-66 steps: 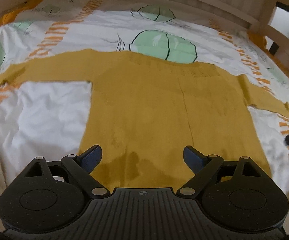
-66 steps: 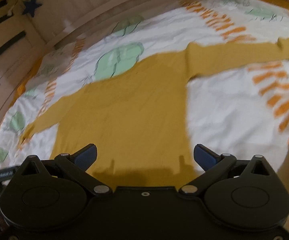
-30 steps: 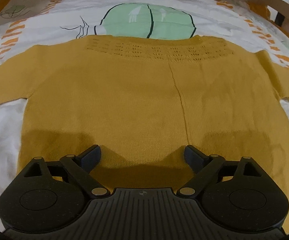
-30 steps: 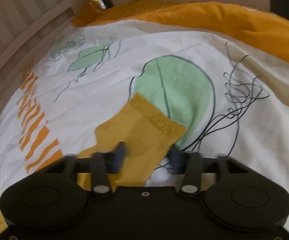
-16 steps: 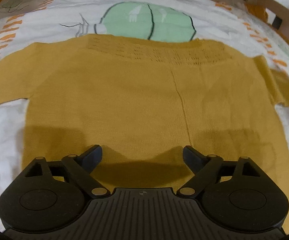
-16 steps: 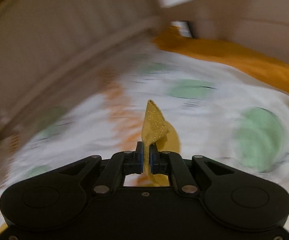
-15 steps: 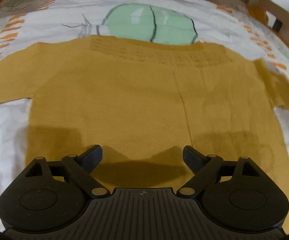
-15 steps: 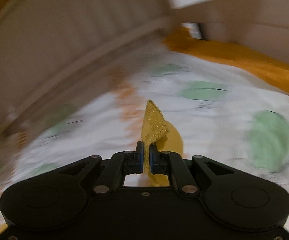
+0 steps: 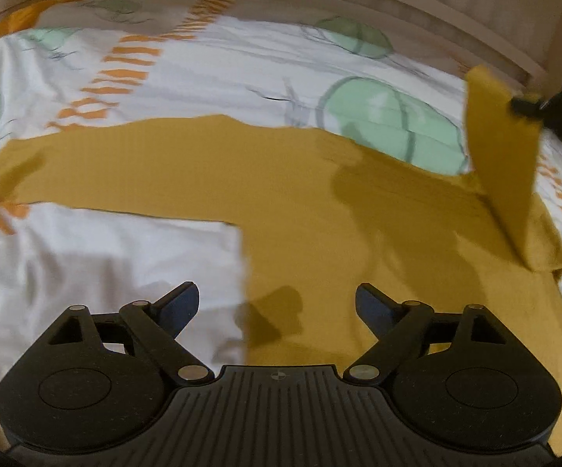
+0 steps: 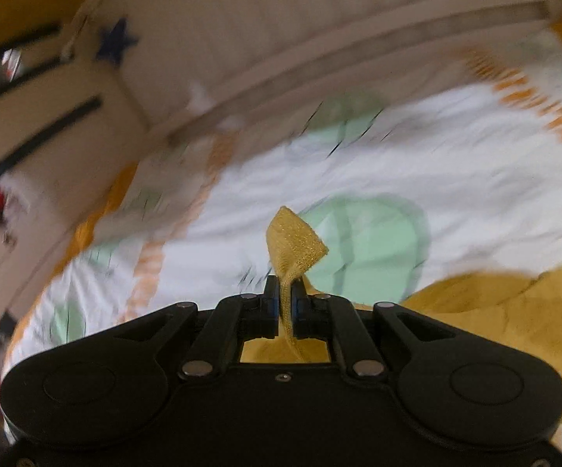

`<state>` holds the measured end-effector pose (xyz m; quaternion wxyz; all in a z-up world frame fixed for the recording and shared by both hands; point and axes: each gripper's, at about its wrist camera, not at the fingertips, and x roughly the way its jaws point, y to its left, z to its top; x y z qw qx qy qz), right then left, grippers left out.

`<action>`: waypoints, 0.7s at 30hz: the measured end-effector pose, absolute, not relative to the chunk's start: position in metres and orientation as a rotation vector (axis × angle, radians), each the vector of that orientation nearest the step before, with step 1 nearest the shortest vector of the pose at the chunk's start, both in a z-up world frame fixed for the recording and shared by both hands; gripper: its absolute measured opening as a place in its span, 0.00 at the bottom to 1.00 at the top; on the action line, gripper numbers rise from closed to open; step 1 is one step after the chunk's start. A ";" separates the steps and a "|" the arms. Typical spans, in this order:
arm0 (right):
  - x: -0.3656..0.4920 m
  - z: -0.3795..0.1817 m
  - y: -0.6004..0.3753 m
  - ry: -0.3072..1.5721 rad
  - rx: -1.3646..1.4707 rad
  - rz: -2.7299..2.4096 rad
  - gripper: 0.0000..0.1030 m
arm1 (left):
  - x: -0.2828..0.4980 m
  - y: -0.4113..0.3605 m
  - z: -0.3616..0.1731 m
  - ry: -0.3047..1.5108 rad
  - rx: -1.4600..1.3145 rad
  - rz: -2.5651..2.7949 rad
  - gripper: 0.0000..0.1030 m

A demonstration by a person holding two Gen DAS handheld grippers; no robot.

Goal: Fold small clothes
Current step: 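Lay the sleeve across the sweater back and open the right gripper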

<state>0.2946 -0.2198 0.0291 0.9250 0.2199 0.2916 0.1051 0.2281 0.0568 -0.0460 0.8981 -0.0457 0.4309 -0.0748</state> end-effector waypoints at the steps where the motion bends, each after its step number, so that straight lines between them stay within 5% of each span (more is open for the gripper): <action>1: 0.302 0.018 -0.201 0.622 0.431 0.232 0.12 | 0.229 0.065 -0.046 0.892 -0.102 -0.146 0.85; 9: 0.308 -0.037 -0.136 0.732 0.329 0.283 0.22 | 0.236 0.091 -0.045 0.886 -0.128 -0.150 0.85; 13: 0.286 -0.038 -0.140 0.713 0.337 0.324 0.56 | 0.243 0.082 -0.043 0.875 -0.127 -0.196 0.85; 21: 0.247 -0.032 -0.188 0.653 0.254 0.245 0.64 | 0.272 0.042 -0.051 0.891 -0.153 -0.298 0.85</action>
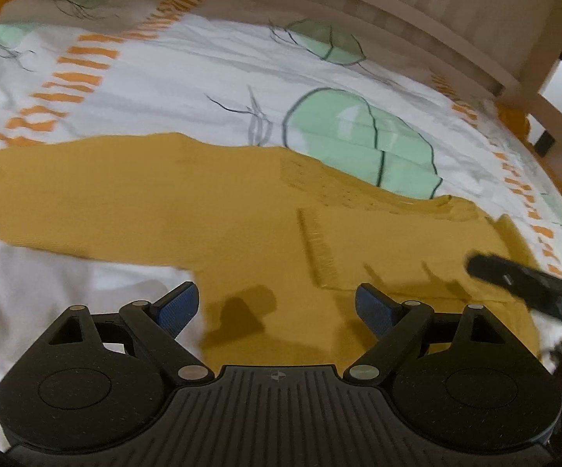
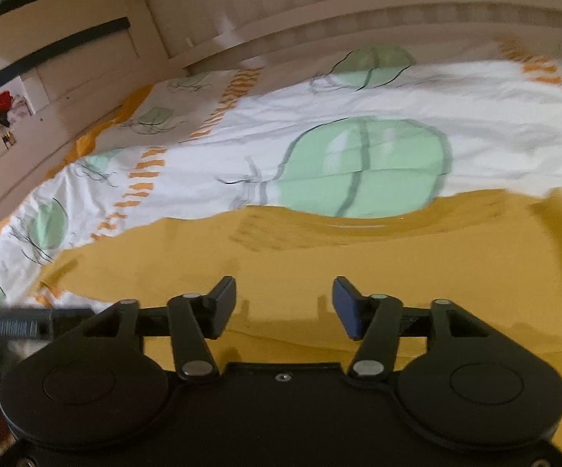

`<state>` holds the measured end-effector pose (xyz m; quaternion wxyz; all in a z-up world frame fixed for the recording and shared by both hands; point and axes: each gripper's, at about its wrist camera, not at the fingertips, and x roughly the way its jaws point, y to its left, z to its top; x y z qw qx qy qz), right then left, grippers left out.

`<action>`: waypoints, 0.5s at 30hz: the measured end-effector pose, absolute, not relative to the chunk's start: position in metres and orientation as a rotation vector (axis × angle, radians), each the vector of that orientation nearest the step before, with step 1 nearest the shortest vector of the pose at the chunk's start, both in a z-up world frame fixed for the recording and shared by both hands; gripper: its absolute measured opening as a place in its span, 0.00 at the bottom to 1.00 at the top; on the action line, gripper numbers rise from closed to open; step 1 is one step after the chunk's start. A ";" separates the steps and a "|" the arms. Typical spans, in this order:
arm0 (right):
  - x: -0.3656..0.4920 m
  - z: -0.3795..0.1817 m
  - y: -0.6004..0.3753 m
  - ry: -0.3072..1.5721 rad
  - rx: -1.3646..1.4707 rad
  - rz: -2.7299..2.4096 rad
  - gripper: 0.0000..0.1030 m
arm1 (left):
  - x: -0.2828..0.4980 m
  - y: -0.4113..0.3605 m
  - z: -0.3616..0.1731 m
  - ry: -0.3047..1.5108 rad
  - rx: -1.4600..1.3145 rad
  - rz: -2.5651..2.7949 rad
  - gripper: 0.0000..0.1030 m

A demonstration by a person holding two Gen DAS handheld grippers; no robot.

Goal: Fold small clothes
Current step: 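Lay the sleeve across the sweater back and open the right gripper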

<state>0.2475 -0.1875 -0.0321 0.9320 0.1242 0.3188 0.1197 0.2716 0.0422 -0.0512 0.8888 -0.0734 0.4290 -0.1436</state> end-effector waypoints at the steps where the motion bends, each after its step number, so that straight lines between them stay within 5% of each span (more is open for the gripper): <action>1: 0.241 -0.033 -0.196 0.647 0.235 0.230 0.66 | 0.276 0.037 -0.054 0.900 -0.155 -0.307 0.85; 15: 0.196 -0.048 -0.260 0.572 0.178 0.179 0.81 | 0.315 -0.010 -0.082 0.990 -0.156 -0.318 0.76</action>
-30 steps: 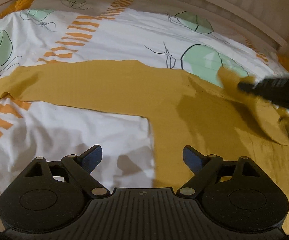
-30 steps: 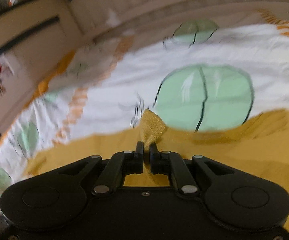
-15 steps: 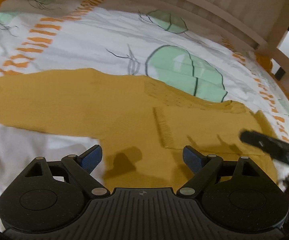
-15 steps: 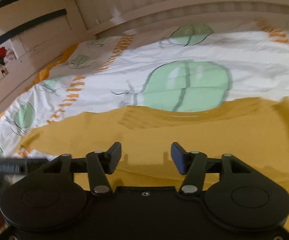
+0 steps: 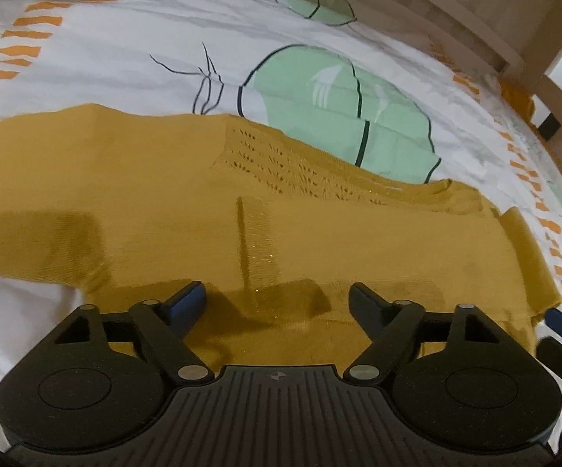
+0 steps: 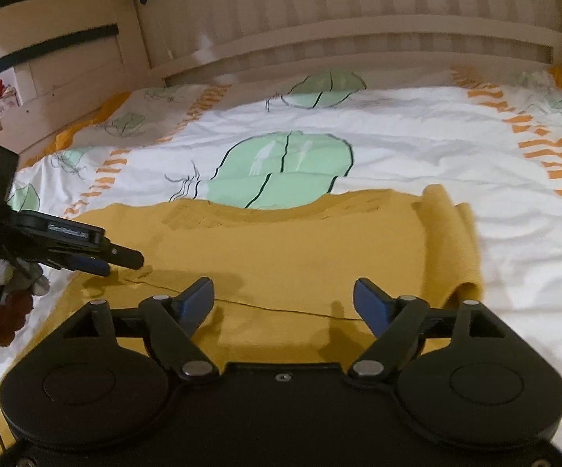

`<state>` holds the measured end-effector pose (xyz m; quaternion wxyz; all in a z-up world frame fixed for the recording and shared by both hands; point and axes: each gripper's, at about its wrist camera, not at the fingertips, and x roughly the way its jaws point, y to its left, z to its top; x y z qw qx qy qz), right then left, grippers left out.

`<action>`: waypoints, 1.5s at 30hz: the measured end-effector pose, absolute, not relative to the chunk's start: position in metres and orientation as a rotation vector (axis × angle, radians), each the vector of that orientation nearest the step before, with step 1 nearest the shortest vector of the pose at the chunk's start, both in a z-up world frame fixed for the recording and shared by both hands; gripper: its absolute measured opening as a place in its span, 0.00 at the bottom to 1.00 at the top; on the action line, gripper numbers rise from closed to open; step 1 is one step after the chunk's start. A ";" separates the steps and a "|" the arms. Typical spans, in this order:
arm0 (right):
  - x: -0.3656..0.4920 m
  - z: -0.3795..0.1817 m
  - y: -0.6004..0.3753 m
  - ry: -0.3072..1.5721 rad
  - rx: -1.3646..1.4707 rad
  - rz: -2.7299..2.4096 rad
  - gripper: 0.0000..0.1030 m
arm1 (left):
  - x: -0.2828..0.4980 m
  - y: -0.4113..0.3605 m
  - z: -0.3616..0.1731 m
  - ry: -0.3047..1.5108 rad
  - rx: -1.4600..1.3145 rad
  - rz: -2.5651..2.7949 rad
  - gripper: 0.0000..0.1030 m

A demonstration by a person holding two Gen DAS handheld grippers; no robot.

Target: Fold small clothes

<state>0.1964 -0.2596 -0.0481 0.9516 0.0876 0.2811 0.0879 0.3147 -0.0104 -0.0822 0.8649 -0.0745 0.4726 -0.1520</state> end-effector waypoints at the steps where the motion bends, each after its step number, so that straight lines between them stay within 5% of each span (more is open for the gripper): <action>1: 0.194 -0.051 -0.263 0.561 0.183 0.175 0.82 | 0.316 -0.012 -0.083 0.992 -0.149 -0.311 0.76; 3: 0.193 -0.058 -0.270 0.563 0.201 0.166 0.82 | 0.319 -0.017 -0.084 0.989 -0.138 -0.302 0.71; 5: 0.196 -0.063 -0.279 0.590 0.230 0.161 0.82 | 0.320 -0.021 -0.085 0.977 -0.126 -0.293 0.56; 7: 0.200 -0.063 -0.288 0.601 0.241 0.146 0.82 | 0.321 -0.027 -0.086 0.964 -0.105 -0.274 0.25; 10: 0.203 -0.057 -0.297 0.585 0.240 0.121 0.83 | 0.320 -0.032 -0.086 0.936 -0.084 -0.260 0.08; 19: 0.203 -0.059 -0.316 0.601 0.311 0.086 0.84 | 0.318 -0.013 -0.046 0.778 -0.006 -0.187 0.06; 26: 0.204 -0.058 -0.316 0.597 0.317 0.093 0.89 | 0.332 -0.006 -0.058 0.819 0.018 -0.140 0.07; 35: 0.215 -0.072 -0.321 0.642 0.343 0.091 0.96 | 0.339 -0.004 -0.084 0.876 0.056 -0.097 0.12; 37: 0.218 -0.078 -0.321 0.665 0.350 0.093 0.96 | 0.339 -0.002 -0.089 0.871 0.057 -0.090 0.26; 39: 0.219 -0.082 -0.318 0.675 0.329 0.087 0.96 | 0.337 0.001 -0.092 0.855 0.033 -0.101 0.30; 41: 0.219 -0.082 -0.314 0.679 0.296 0.085 0.99 | 0.335 0.004 -0.094 0.846 0.005 -0.138 0.44; 43: 0.219 -0.083 -0.310 0.684 0.275 0.088 1.00 | 0.335 0.005 -0.097 0.847 -0.015 -0.212 0.72; 45: 0.219 -0.083 -0.305 0.691 0.254 0.086 1.00 | 0.332 0.002 -0.099 0.842 -0.002 -0.244 0.78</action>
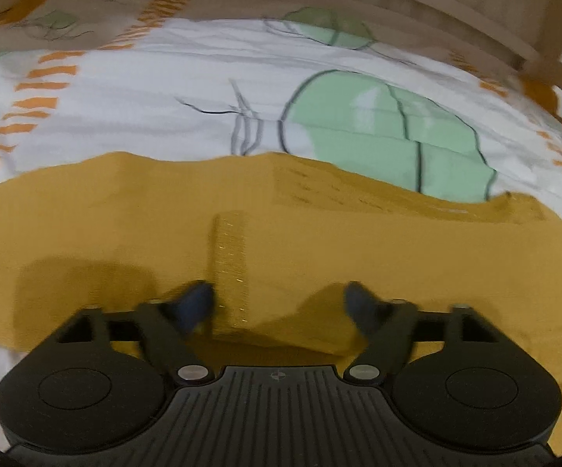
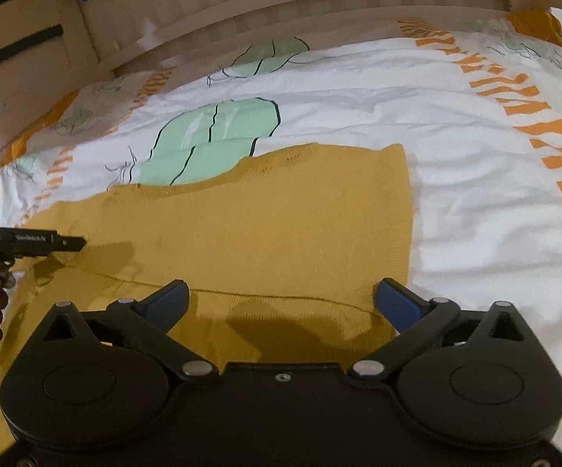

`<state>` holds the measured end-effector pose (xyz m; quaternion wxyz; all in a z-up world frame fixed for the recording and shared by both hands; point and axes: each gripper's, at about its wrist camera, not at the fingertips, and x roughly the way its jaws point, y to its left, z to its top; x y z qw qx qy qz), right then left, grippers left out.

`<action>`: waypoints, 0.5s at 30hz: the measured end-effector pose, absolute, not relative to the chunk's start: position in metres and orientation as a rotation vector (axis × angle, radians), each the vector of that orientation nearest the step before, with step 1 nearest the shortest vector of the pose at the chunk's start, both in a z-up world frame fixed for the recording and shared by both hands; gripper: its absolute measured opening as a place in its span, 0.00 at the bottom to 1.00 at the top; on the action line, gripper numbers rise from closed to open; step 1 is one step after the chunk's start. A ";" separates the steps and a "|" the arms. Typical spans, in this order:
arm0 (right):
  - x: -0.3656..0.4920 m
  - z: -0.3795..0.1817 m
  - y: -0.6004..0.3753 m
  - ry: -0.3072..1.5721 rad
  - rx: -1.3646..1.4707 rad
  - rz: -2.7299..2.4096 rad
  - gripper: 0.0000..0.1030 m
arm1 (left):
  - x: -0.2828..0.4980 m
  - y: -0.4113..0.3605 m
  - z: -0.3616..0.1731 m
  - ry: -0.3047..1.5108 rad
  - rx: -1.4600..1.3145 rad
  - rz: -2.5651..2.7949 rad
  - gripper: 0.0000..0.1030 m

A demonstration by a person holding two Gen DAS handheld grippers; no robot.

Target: Fold small clothes

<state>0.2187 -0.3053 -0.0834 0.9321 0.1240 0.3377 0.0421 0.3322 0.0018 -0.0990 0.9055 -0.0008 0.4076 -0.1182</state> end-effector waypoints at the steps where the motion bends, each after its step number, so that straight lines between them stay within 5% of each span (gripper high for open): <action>1: 0.218 -0.084 -0.303 0.693 0.242 0.085 1.00 | 0.330 -0.001 -0.100 0.833 0.019 -0.240 0.78; 15: 0.217 -0.097 -0.258 0.714 -0.060 -0.017 1.00 | 0.319 -0.007 -0.113 0.750 0.020 -0.238 0.92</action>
